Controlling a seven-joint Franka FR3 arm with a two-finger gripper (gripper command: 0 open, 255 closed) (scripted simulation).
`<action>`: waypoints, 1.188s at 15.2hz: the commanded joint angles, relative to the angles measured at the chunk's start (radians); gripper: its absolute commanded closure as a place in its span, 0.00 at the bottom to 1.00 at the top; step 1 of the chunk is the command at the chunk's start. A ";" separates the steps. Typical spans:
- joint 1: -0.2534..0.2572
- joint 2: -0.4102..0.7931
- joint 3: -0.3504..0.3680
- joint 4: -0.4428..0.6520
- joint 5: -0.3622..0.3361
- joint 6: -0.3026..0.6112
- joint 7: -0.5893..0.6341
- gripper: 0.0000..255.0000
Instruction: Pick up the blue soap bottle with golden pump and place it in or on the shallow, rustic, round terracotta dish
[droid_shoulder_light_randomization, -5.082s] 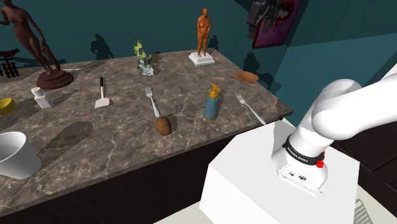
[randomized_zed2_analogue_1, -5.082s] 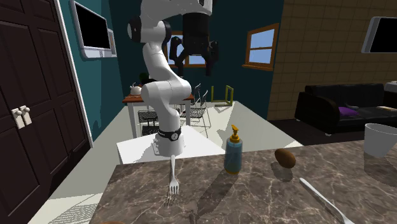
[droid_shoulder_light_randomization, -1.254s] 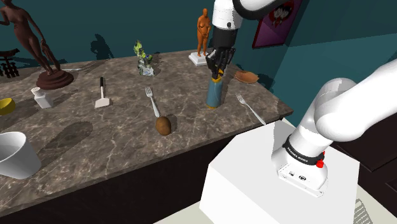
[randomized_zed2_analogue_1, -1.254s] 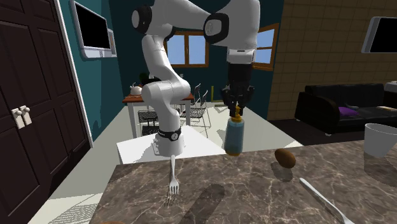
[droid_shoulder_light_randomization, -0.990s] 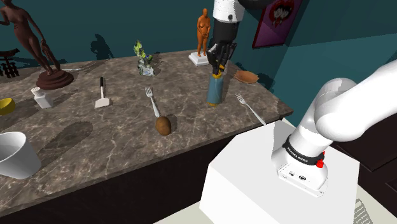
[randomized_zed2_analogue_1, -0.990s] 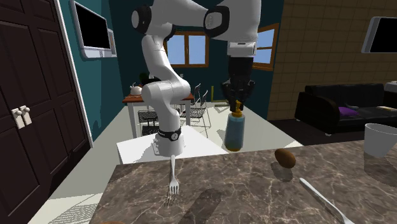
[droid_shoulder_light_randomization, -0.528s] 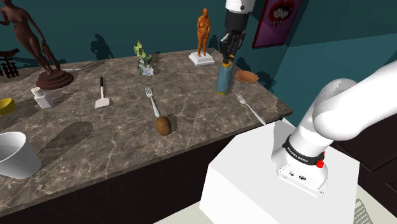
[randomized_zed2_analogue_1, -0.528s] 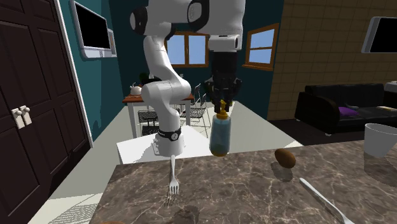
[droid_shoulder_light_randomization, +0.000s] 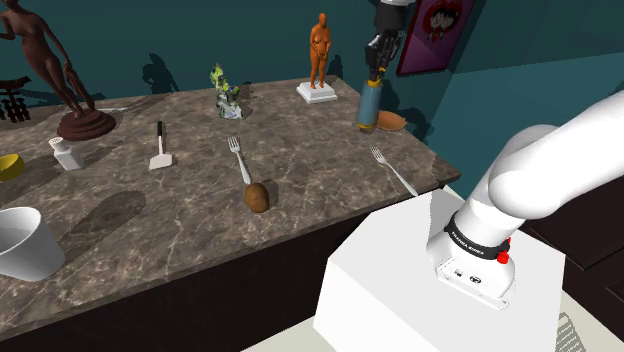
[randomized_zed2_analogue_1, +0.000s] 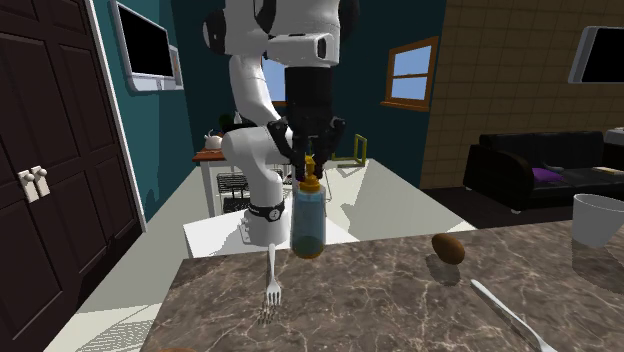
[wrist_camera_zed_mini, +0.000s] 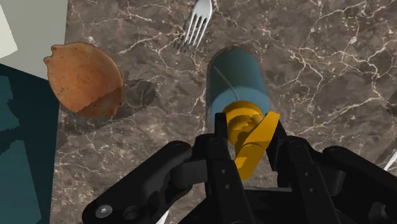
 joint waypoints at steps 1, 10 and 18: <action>-0.018 0.021 -0.038 0.030 -0.014 -0.006 -0.051 1.00; -0.074 0.186 -0.200 0.236 -0.028 -0.034 -0.275 1.00; -0.126 0.406 -0.335 0.499 0.042 -0.082 -0.492 1.00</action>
